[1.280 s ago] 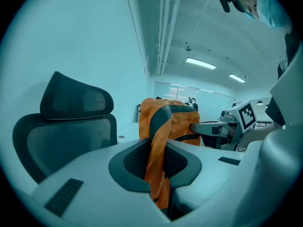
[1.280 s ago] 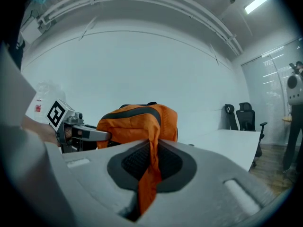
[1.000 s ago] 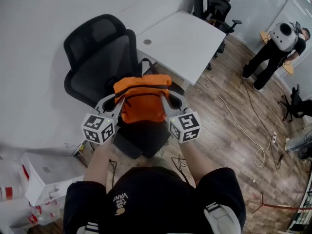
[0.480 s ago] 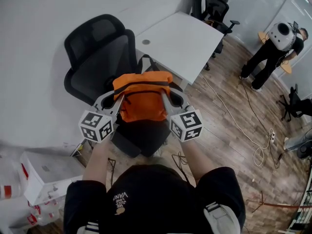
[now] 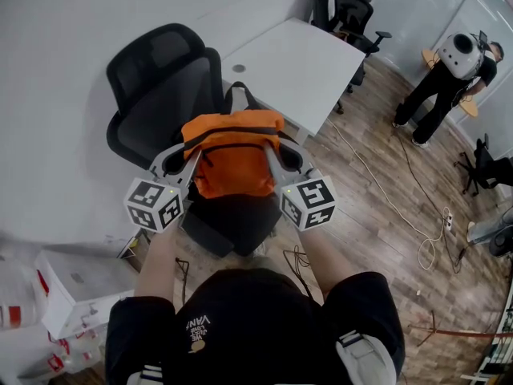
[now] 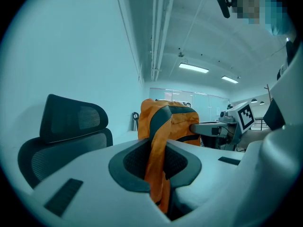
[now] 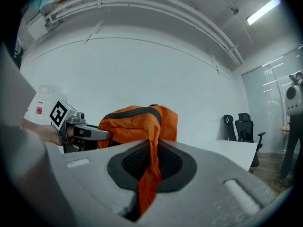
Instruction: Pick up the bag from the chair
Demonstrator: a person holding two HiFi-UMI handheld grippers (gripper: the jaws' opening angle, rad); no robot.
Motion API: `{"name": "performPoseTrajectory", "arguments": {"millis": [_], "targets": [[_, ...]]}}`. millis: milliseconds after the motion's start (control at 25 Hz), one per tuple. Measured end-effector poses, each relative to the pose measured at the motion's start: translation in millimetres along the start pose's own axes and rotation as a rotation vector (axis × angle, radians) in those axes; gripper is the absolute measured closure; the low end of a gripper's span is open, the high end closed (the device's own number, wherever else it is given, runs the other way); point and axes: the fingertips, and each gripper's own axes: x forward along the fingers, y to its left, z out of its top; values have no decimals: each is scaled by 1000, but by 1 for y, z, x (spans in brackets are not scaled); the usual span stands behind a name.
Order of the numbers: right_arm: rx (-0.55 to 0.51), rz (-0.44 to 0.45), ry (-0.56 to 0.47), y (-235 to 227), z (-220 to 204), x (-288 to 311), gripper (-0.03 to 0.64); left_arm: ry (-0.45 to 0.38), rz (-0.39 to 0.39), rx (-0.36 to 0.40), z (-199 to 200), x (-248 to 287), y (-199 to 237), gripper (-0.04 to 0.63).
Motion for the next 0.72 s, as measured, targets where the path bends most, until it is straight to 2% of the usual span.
{"name": "performPoseTrajectory", "arguments": {"millis": [720], "targets": [[-24, -10, -55, -3, 35, 3, 601, -36, -11, 39, 37, 0, 2, 543]]}}
